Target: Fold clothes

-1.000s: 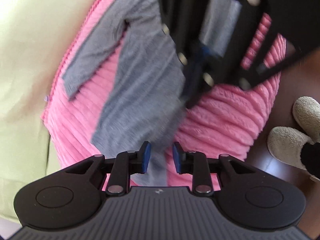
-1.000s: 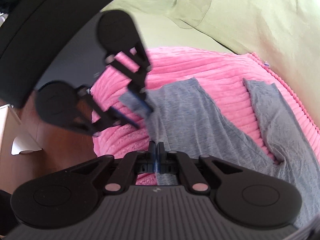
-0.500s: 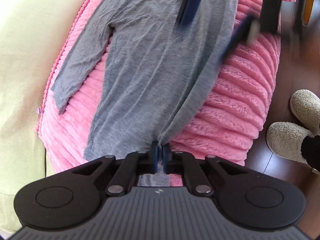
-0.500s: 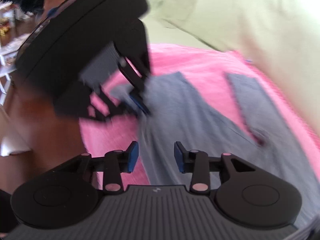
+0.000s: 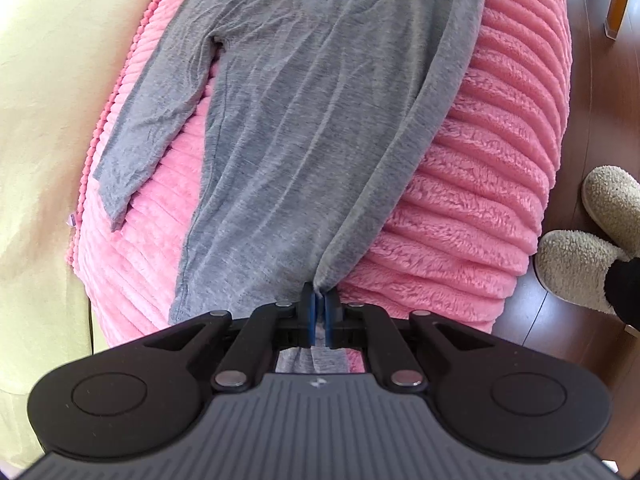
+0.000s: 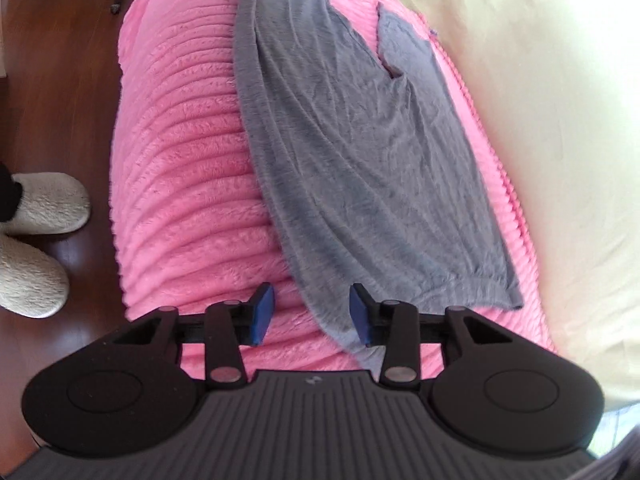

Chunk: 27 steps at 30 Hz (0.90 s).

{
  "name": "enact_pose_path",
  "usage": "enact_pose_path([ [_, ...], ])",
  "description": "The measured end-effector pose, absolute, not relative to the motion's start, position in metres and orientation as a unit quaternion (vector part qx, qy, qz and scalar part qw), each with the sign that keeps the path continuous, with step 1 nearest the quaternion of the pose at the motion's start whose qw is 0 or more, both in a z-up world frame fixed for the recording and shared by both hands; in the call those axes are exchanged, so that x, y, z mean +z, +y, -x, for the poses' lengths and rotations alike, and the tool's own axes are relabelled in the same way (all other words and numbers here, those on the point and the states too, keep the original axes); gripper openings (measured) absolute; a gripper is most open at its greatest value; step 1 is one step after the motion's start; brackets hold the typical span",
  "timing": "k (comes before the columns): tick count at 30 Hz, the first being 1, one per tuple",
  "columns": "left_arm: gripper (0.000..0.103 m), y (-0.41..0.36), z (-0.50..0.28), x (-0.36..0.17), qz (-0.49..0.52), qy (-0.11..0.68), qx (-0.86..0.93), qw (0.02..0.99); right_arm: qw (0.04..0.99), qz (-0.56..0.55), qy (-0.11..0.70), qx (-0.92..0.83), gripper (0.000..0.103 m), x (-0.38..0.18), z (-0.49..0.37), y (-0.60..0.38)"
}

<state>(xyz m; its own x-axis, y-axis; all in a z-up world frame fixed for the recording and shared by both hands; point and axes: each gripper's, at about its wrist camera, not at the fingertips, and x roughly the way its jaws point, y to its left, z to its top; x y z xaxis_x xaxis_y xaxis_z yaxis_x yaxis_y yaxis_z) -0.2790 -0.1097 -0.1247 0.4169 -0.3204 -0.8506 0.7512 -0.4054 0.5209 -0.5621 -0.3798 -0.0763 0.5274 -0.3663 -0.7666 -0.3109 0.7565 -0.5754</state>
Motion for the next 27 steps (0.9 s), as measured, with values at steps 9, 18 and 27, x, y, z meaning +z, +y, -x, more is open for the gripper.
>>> enact_pose_path([
  [9,0.000,-0.117,0.263,-0.075,-0.683,0.142,-0.517,0.496,0.848,0.189,0.495,-0.003,0.000,-0.003,0.542,-0.428],
  [18,0.000,-0.234,0.174,-0.034,-0.709,0.055,-0.504,0.489,0.852,0.073,0.518,-0.031,0.000,0.028,0.468,-0.550],
  [27,0.000,-0.310,0.128,-0.048,-0.722,0.021,-0.547,0.423,0.840,0.023,0.538,-0.074,0.000,0.029,0.414,-0.639],
])
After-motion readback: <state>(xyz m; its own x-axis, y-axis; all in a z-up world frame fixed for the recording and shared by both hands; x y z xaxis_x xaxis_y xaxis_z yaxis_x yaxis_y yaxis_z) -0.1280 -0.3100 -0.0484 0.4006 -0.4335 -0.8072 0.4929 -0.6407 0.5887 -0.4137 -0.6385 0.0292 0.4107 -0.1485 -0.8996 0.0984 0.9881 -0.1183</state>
